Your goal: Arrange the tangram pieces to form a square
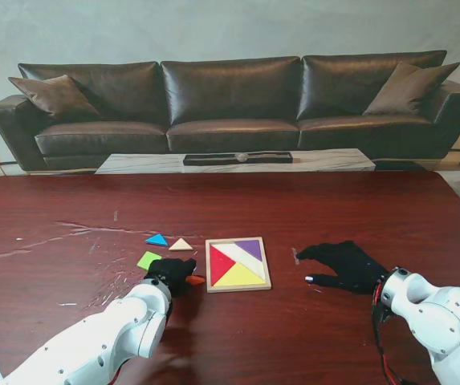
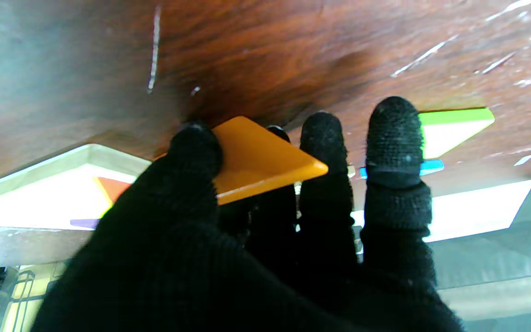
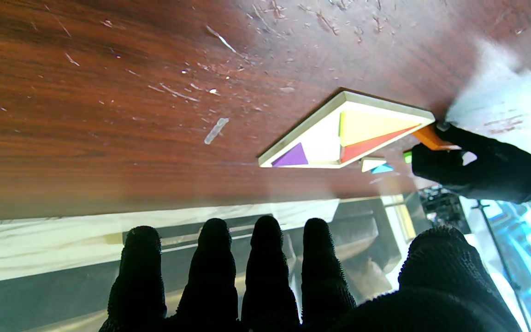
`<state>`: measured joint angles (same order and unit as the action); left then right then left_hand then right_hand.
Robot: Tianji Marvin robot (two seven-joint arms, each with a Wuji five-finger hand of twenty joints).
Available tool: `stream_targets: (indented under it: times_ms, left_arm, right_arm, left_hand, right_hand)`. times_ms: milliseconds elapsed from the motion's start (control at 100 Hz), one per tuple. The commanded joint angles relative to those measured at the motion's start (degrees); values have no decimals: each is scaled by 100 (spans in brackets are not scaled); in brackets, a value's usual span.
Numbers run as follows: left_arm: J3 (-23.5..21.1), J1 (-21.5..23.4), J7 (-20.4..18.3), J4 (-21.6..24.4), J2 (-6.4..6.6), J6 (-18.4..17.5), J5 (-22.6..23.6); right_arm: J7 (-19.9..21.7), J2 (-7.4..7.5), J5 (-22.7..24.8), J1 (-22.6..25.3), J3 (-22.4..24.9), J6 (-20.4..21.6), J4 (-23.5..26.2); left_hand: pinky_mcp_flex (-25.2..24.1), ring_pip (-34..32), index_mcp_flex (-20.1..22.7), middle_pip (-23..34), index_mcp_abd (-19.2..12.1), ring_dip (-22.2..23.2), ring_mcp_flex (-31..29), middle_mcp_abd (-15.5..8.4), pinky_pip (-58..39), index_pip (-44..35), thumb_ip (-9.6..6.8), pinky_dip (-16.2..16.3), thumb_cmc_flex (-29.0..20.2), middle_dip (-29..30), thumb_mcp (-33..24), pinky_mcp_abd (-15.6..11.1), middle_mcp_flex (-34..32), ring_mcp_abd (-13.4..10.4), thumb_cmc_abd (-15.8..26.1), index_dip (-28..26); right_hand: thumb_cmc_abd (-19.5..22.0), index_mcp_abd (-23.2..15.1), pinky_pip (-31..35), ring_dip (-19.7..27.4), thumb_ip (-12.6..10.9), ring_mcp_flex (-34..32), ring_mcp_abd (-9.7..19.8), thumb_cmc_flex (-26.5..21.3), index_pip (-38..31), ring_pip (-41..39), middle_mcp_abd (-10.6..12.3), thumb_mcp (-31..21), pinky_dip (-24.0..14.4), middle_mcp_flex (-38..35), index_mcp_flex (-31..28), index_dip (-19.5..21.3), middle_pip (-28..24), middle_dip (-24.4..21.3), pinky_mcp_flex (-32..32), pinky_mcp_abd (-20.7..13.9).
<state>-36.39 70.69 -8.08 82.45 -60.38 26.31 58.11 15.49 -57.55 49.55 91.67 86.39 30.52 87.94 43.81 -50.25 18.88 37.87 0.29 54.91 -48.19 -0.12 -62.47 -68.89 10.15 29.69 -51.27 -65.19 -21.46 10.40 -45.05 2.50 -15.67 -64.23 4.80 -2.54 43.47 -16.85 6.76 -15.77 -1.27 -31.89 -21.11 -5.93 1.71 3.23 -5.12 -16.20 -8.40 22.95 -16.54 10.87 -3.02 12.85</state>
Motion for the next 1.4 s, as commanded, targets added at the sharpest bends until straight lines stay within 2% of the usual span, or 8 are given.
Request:
stream_targets:
  times_ms: [0, 50, 240, 430, 720, 920, 1080, 1390]
  left_arm:
    - [20, 207, -25, -237, 22, -6, 29]
    - [-36, 229, 71, -213, 3, -2, 69]
    - [-244, 236, 316, -100, -35, -64, 338]
    - [-395, 158, 491, -29, -68, -148, 491]
    - [-386, -98, 580, 76, -145, -263, 353]
    - [-85, -570, 528, -55, -254, -480, -217]
    - [319, -1090, 459, -402, -387, -738, -817]
    - [1070, -1930, 553, -1429, -826, -1134, -1943]
  right_arm:
    - [19, -3, 32, 30, -33, -16, 31]
    - [22, -2, 38, 28, -40, -23, 29]
    - [42, -1, 29, 34, -48, -51, 37]
    - [52, 0, 35, 46, -46, -63, 38]
    - [91, 5, 47, 45, -49, -113, 30]
    - [93, 9, 67, 36, -53, -93, 27]
    - [91, 10, 85, 39, -47, -82, 30]
    - [67, 9, 111, 68, -17, -68, 19]
  left_hand:
    - [149, 172, -131, -193, -222, -36, -161, 193, -3, -257, -474, -92, -695, 182, -77, 186, -263, 124, -630, 282]
    - [201, 210, -92, -286, -187, -15, -232, 215, -22, -293, -397, -111, -625, 187, -287, 205, -364, 151, -730, 443]
    - [288, 253, -1, -292, -199, -1, -343, 224, -41, -326, -309, -99, -462, 236, -617, 240, -468, 158, -853, 548]
    - [322, 245, 14, -279, -186, 7, -370, 225, -50, -335, -291, -91, -441, 230, -660, 238, -484, 155, -863, 547]
    - [335, 251, 16, -265, -155, 11, -376, 241, -46, -334, -270, -84, -428, 241, -701, 256, -480, 153, -862, 558]
    - [337, 259, 15, -252, -145, 11, -371, 245, -41, -330, -262, -80, -428, 256, -688, 269, -471, 146, -859, 572]
    - [347, 264, 25, -239, -163, 6, -378, 246, -38, -326, -259, -79, -425, 277, -661, 263, -476, 145, -862, 593]
    - [378, 266, 39, -193, -149, -10, -392, 285, -40, -310, -267, -88, -419, 341, -614, 283, -459, 153, -876, 641]
  right_hand:
    - [27, -93, 76, -31, -166, -99, 35, -83, -11, -6, -25, -25, 86, -8, 189, -56, -30, 12, -87, 97]
    - [26, -85, 78, -33, -167, -101, 37, -86, -12, -5, -27, -25, 85, -8, 191, -57, -31, 13, -85, 93]
    - [23, -88, 77, -39, -167, -101, 18, -95, -14, -2, -43, -23, 84, 8, 196, -63, -33, 13, -87, 93]
    - [17, -82, 74, -41, -168, -97, 16, -105, -16, 2, -42, -24, 85, 9, 201, -67, -34, 13, -91, 94]
    - [17, -82, 66, -45, -168, -97, 3, -112, -17, 4, -43, -22, 89, 15, 206, -74, -31, 10, -102, 92]
    - [12, -84, 66, -48, -169, -96, -4, -123, -22, 4, -42, -24, 90, 15, 206, -75, -36, 12, -99, 90]
    - [13, -84, 66, -49, -169, -98, -2, -126, -28, 4, -36, -23, 90, 14, 206, -76, -41, 14, -99, 90]
    - [12, -80, 70, -51, -169, -106, -12, -133, -36, -1, -47, -23, 88, 12, 208, -77, -48, 17, -95, 88]
